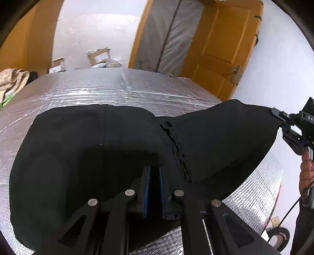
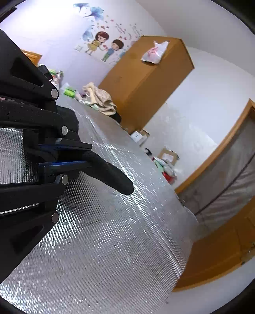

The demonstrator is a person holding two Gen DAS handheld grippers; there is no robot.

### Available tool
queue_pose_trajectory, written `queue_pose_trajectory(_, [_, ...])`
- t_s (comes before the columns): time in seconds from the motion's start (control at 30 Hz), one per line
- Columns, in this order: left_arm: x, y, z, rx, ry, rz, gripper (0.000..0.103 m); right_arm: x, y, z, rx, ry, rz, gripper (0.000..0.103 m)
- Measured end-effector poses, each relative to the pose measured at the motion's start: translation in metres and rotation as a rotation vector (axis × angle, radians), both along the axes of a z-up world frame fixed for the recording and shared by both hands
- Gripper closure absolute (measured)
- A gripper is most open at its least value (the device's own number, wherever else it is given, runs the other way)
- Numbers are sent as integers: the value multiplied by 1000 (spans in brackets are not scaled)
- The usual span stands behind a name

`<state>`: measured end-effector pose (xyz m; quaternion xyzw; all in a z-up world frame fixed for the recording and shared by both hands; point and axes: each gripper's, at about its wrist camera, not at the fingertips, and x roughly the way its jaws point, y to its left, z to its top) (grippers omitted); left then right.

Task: Fold clothes
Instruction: 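Grasp the garment edge with the right gripper and fold it over the body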

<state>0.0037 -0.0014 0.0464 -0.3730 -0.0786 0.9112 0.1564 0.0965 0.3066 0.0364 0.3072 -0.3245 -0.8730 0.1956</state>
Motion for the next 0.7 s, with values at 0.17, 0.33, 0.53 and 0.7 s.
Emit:
queue_pose_trajectory(0.17, [5, -2, 12, 11, 35, 26, 95, 4, -4, 15, 19, 21, -2, 93])
queue_pose_trajectory(0.33, [22, -22, 26, -11, 93, 89, 95, 0, -34, 38, 40, 80, 67, 93])
queue_pose_trajectory(0.53, [36, -55, 25, 5, 83, 193, 95, -9, -85, 67, 54, 151, 181, 93])
queue_pose_trajectory(0.7, [46, -73, 26, 20, 83, 236, 95, -12, -134, 89, 78, 199, 280, 93])
